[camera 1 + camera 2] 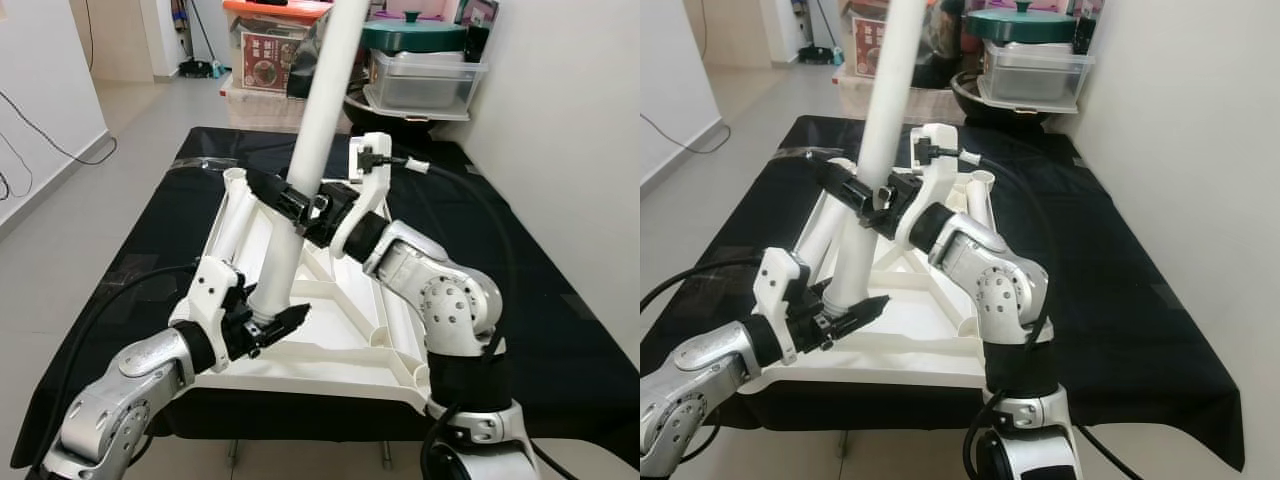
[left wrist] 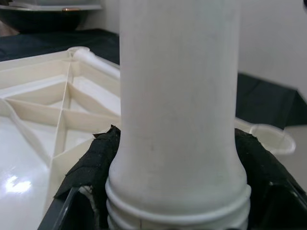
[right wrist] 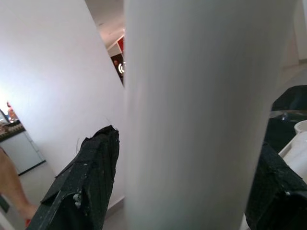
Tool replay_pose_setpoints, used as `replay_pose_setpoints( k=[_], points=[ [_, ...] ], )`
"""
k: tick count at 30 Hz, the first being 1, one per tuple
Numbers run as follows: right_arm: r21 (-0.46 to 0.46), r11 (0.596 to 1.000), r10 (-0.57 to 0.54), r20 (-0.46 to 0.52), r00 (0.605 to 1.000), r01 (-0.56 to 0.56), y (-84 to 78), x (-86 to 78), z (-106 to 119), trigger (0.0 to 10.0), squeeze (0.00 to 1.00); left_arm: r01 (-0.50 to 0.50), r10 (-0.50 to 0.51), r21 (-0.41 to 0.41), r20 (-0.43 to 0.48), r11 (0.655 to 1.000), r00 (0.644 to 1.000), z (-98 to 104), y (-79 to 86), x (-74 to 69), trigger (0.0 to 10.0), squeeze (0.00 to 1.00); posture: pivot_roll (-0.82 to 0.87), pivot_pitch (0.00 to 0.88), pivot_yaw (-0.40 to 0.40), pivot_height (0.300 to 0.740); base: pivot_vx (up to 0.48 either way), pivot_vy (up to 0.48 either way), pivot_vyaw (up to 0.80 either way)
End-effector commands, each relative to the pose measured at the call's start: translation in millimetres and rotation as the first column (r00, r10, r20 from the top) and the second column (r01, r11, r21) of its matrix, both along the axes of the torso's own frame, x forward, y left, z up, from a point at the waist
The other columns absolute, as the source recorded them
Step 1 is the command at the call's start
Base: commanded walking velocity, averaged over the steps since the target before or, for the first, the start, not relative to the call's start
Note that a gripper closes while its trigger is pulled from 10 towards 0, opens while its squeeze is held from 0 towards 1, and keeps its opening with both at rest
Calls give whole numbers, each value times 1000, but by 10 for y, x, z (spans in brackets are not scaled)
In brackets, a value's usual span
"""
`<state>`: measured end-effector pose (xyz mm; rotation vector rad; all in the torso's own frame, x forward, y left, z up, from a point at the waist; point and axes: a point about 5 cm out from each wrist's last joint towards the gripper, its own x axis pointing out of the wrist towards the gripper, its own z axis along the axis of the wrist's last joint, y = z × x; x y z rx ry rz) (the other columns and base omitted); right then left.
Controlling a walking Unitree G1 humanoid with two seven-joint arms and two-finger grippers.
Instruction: Building children table
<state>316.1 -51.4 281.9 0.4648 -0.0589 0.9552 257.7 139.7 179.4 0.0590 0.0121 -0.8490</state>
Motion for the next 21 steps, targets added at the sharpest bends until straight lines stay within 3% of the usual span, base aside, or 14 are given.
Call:
replay_pose_setpoints(
  k=[1,8,9,10,21],
  points=[
    [6,1000,20,10,1000,-20,-22,-6,53,10000,0,40,-41,32,23,999,999,-2,-28,-50,10000,0,86,0,-85,740,0,0,0],
    [-33,993,118,9,993,-118,-60,-67,24,10000,0,53,-55,73,23,996,998,-47,31,-93,10000,0,87,0,-95,740,0,0,0],
    [-38,990,139,5,990,-138,-38,-94,-2,4431,0,53,-55,76,24,996,998,-57,26,-91,10000,0,88,0,-98,740,0,0,0],
    [-36,987,158,-1,987,-158,-11,-121,-25,0,0,51,-53,75,26,996,998,-61,17,-86,10000,0,85,0,-97,740,0,0,0],
    [9,978,206,-51,977,-206,120,-228,-135,0,0,52,-55,85,37,995,998,-83,-3,-61,10000,0,81,0,-91,740,0,0,0]
  ],
)
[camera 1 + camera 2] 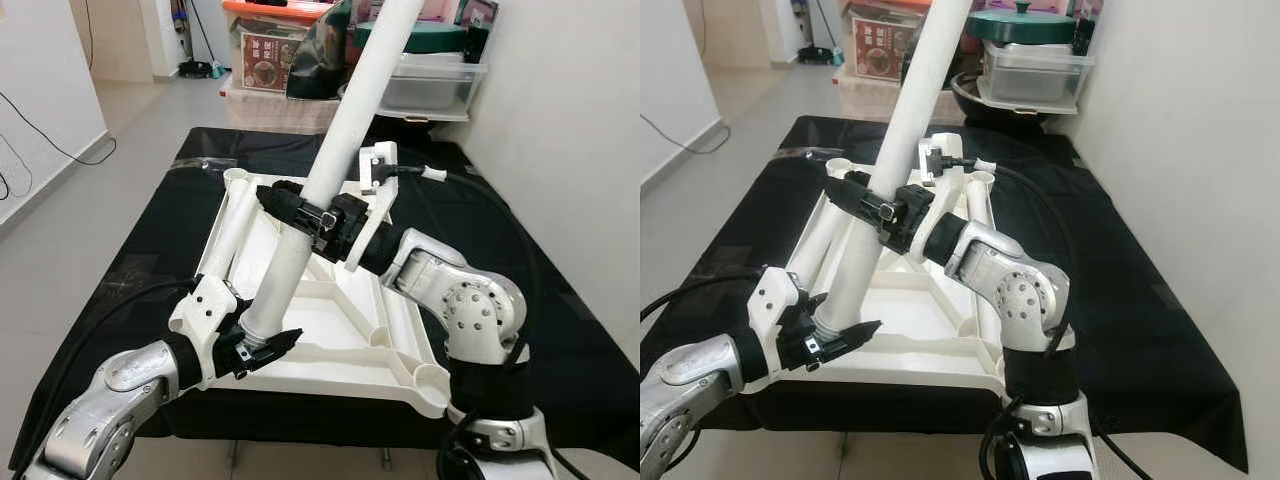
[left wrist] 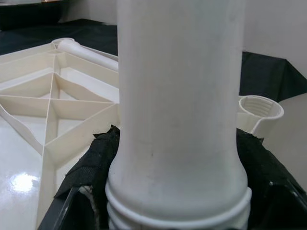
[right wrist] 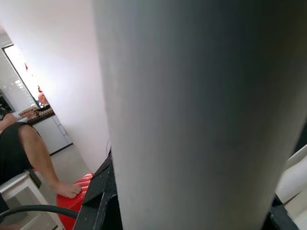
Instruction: Building children table
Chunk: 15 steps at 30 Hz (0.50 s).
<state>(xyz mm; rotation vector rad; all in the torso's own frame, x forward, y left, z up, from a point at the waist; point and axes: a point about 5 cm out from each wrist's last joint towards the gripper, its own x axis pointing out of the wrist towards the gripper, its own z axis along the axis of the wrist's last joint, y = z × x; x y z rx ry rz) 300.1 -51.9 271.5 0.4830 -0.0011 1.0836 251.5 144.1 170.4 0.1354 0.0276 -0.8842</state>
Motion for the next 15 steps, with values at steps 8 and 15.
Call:
replay_pose_setpoints(
  k=[8,15],
  points=[
    [18,997,70,-34,997,-70,128,-67,-34,0,0,8,-8,15,31,1000,999,-28,-62,19,10000,843,79,0,-89,740,0,0,0],
    [-9,999,-47,20,999,47,-252,138,56,0,0,28,-21,-165,42,986,999,223,12,-41,10000,1000,87,0,-98,740,0,0,0]
  ],
)
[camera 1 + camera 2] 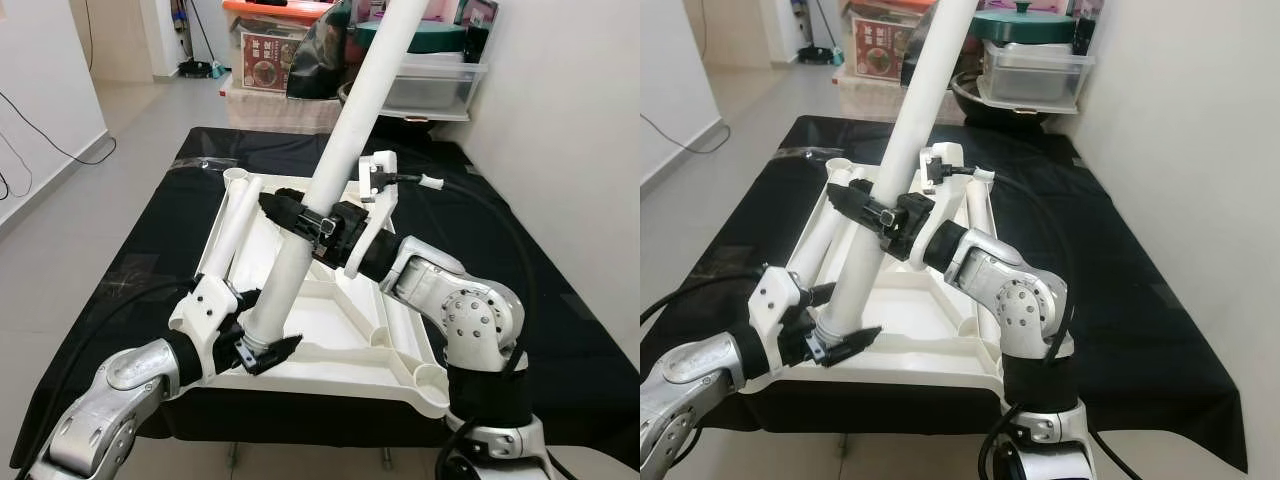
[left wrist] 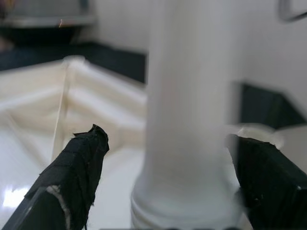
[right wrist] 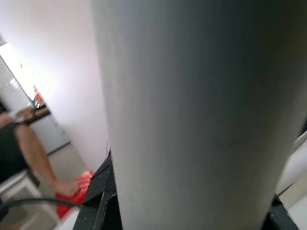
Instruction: Building children table
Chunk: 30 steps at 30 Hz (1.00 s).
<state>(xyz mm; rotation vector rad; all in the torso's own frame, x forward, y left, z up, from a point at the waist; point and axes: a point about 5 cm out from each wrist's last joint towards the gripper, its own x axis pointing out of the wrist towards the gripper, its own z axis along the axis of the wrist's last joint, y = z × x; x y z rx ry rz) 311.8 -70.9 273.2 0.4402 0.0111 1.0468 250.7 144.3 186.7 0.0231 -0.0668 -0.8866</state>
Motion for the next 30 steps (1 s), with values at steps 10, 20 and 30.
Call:
replay_pose_setpoints(
  k=[10,20,30],
  points=[
    [-136,973,-160,184,970,187,-991,303,252,0,0,114,-116,-118,-15,986,993,174,60,-275,10000,0,94,0,-117,740,0,0,0],
    [-131,981,-94,328,940,144,-1417,289,753,0,0,103,-108,-63,-85,993,990,-16,-6,-352,10000,0,87,0,-119,740,0,0,0],
    [178,982,-122,347,930,63,-1462,266,1139,0,0,34,-35,-8,-152,999,988,-243,-61,-358,10000,0,83,0,-127,740,0,0,0]
  ],
)
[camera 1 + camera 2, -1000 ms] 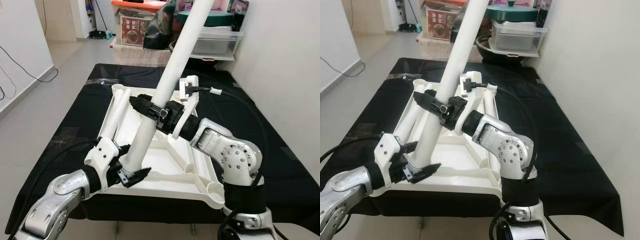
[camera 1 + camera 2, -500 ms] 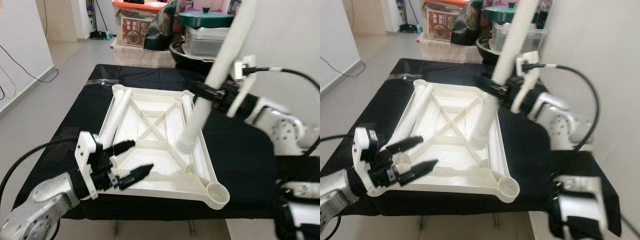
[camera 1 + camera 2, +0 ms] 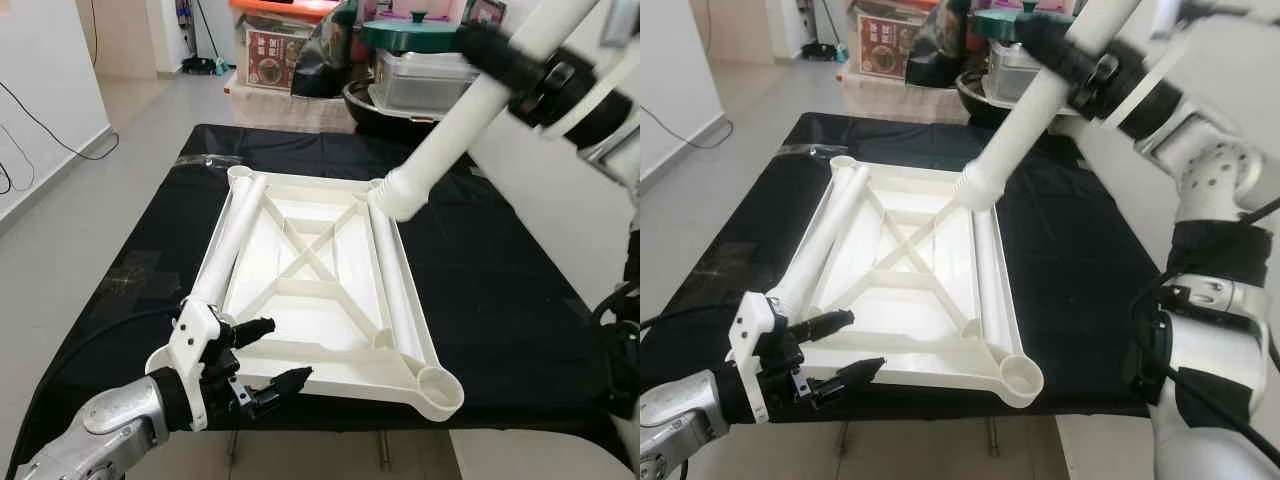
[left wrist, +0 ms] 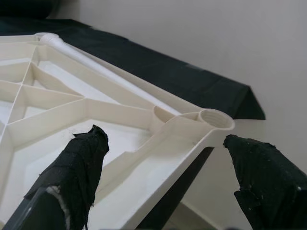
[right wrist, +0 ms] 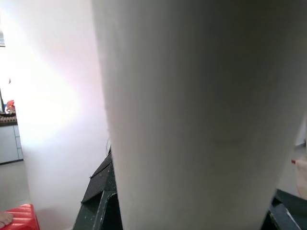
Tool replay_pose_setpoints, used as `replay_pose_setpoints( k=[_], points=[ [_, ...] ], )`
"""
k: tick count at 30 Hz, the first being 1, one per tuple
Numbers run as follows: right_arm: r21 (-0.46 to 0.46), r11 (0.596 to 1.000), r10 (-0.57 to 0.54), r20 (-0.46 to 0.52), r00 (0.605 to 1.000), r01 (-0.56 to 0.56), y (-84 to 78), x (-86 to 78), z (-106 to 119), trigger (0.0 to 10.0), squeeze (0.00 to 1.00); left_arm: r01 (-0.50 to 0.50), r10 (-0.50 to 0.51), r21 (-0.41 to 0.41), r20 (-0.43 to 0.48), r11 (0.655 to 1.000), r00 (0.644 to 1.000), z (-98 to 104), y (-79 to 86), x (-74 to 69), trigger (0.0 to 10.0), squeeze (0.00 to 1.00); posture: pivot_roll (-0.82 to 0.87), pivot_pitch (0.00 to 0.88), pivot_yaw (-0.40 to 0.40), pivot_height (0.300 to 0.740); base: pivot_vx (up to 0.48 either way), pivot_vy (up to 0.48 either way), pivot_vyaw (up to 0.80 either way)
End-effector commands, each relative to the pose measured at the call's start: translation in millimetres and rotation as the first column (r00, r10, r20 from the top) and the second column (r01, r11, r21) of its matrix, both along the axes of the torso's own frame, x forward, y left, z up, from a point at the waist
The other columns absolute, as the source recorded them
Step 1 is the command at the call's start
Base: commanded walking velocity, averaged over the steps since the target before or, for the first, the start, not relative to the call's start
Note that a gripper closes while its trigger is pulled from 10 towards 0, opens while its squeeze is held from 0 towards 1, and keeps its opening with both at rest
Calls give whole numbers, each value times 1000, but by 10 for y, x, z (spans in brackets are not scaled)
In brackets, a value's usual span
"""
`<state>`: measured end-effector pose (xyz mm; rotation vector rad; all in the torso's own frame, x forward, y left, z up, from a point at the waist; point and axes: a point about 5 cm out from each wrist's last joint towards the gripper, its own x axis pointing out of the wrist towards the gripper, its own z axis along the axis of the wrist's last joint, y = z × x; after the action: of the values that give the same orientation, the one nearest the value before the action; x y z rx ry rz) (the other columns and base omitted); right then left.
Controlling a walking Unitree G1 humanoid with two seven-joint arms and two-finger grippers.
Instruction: Building children table
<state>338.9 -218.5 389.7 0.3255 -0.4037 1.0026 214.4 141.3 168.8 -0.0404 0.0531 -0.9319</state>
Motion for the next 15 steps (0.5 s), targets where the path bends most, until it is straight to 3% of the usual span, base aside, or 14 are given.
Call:
replay_pose_setpoints(
  k=[1,3,6,15],
  points=[
    [57,998,36,-8,999,-35,14,-5,-26,0,0,-11,11,0,-22,1000,1000,-65,-31,5,10000,0,83,0,-127,740,0,0,0],
    [82,995,62,-8,998,-61,33,-6,-38,0,0,-19,19,2,-21,1000,1000,-72,-38,9,10000,0,86,0,-128,740,0,0,0],
    [116,983,148,-51,988,-142,195,-26,-240,0,0,-29,29,-2,-15,1000,999,-59,-33,28,10000,0,92,0,-124,740,0,0,0],
    [128,968,227,-95,969,-214,362,-66,-439,0,0,-26,26,-3,-15,1000,1000,-45,-20,45,10000,0,95,0,-115,740,0,0,0]
  ],
)
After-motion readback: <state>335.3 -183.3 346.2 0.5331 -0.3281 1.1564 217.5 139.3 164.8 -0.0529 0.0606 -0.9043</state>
